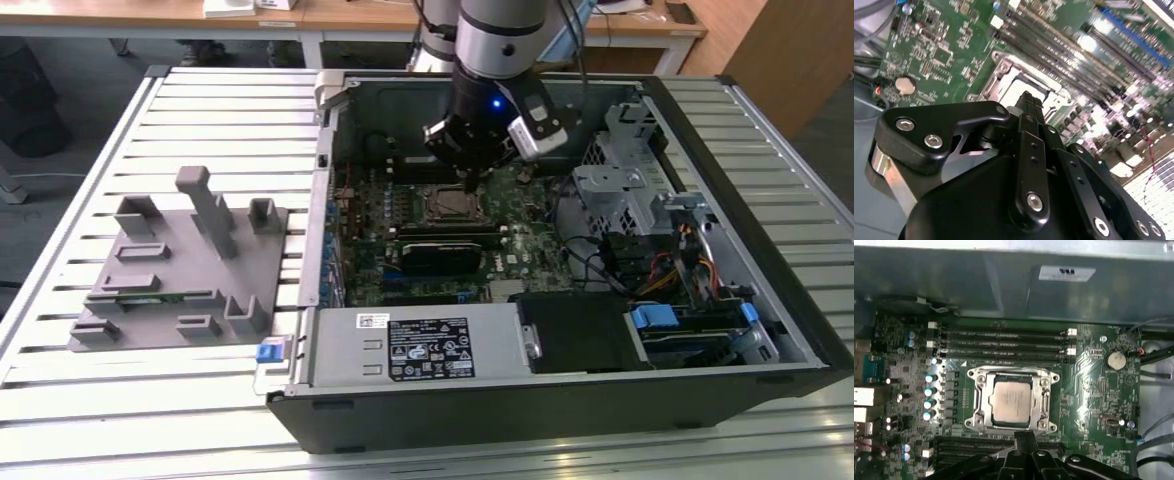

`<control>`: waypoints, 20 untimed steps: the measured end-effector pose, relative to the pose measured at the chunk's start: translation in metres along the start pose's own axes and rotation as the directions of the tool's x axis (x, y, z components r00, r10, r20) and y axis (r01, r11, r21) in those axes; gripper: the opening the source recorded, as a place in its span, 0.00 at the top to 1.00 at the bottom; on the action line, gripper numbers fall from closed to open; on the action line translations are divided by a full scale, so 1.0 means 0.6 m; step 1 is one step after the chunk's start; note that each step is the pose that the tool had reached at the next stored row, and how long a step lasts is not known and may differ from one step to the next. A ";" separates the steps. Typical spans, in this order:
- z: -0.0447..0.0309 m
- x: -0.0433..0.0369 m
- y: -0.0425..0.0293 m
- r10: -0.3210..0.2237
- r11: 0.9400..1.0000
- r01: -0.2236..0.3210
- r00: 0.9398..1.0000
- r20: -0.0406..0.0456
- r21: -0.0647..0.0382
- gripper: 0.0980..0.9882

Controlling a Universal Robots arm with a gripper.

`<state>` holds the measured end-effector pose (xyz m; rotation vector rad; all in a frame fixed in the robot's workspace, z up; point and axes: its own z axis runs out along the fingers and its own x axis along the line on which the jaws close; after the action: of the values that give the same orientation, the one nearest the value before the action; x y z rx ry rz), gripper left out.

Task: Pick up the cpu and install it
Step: 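Install the second cpu locking lever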

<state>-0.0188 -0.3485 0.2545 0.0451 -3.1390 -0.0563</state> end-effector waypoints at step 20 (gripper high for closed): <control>0.004 0.014 -0.026 0.000 1.000 0.000 1.000 -0.002 -0.001 0.99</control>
<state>-0.0269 -0.3641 0.2516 0.0451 -3.1371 -0.0571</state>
